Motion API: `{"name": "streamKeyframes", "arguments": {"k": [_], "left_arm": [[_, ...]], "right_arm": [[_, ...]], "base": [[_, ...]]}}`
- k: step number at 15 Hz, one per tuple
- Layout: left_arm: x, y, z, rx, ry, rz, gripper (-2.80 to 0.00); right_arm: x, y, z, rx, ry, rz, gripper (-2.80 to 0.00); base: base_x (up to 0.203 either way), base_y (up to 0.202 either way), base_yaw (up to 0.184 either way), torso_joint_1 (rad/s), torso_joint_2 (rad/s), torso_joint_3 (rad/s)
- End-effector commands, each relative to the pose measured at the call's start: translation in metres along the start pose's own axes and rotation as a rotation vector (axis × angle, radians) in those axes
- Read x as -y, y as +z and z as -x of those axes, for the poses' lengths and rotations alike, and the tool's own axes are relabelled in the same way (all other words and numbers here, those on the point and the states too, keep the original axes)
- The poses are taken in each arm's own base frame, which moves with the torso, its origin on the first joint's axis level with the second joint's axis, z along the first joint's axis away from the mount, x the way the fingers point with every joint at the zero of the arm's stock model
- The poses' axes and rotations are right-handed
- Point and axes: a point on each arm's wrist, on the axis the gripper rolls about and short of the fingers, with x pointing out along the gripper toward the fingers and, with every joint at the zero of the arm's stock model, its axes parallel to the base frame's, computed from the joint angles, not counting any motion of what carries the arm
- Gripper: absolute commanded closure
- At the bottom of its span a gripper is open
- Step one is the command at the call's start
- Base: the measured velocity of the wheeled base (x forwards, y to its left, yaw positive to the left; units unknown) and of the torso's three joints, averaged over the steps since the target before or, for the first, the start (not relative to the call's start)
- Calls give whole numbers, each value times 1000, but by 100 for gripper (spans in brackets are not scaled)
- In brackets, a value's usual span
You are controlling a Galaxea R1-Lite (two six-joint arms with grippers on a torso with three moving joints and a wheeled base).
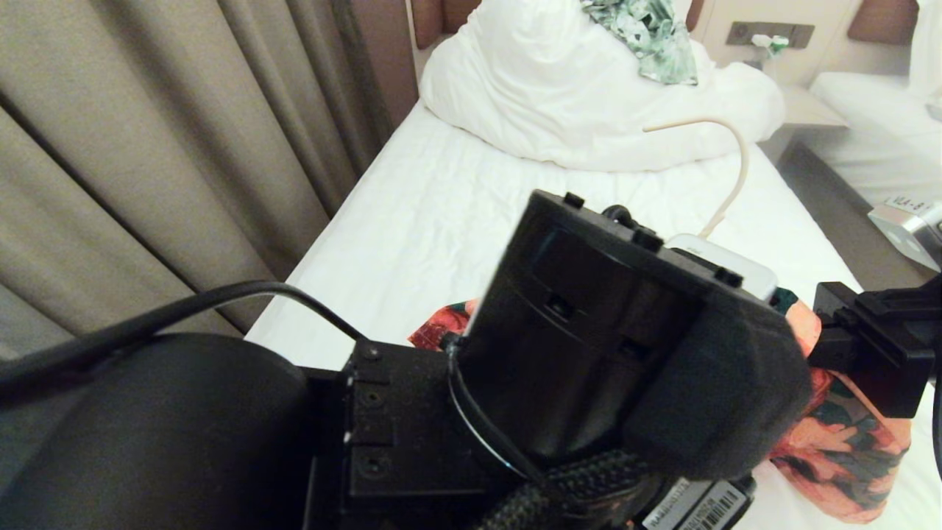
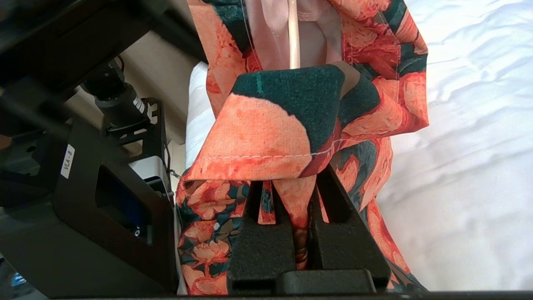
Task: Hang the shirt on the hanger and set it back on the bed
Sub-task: Hook the other side of the shirt onto the hanger, then take the clothes hanger out of the clothes
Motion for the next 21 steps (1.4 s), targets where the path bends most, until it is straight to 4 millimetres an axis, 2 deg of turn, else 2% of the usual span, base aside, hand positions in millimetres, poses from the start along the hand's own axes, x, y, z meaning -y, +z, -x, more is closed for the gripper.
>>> {"name": "streamKeyframes", "arguments": {"k": [1, 2, 3, 7, 12, 15, 16, 17, 21], "left_arm": [[-10, -2, 5, 0, 27, 11, -280], [-16, -4, 5, -5, 60, 18, -280], [-19, -2, 9, 9, 78, 26, 0], [-36, 27, 40, 139, 104, 76, 0], [-54, 48, 83, 253, 184, 112, 0], [-49, 45, 71, 233, 182, 114, 0], [-44, 41, 55, 202, 179, 116, 0], [-36, 39, 38, 184, 179, 119, -280], [-15, 59, 2, 234, 181, 114, -280]], "right_arm": [[0, 0, 0, 3, 6, 3, 0], [0, 0, 0, 4, 10, 2, 0], [0, -1, -1, 6, 24, -2, 0], [5, -7, -13, 8, 111, -29, 0], [22, -11, -24, 5, 150, -57, 0], [26, -13, -27, 0, 152, -81, 0], [29, -14, -29, -3, 155, -102, 0], [32, -14, -30, -4, 156, -112, 0], [35, -15, -31, -5, 155, -117, 0]], "base": [[0, 0, 0, 0, 0, 0], [0, 0, 0, 0, 0, 0], [0, 0, 0, 0, 0, 0], [0, 0, 0, 0, 0, 0], [0, 0, 0, 0, 0, 0], [0, 0, 0, 0, 0, 0], [0, 0, 0, 0, 0, 0], [0, 0, 0, 0, 0, 0], [0, 0, 0, 0, 0, 0]]}}
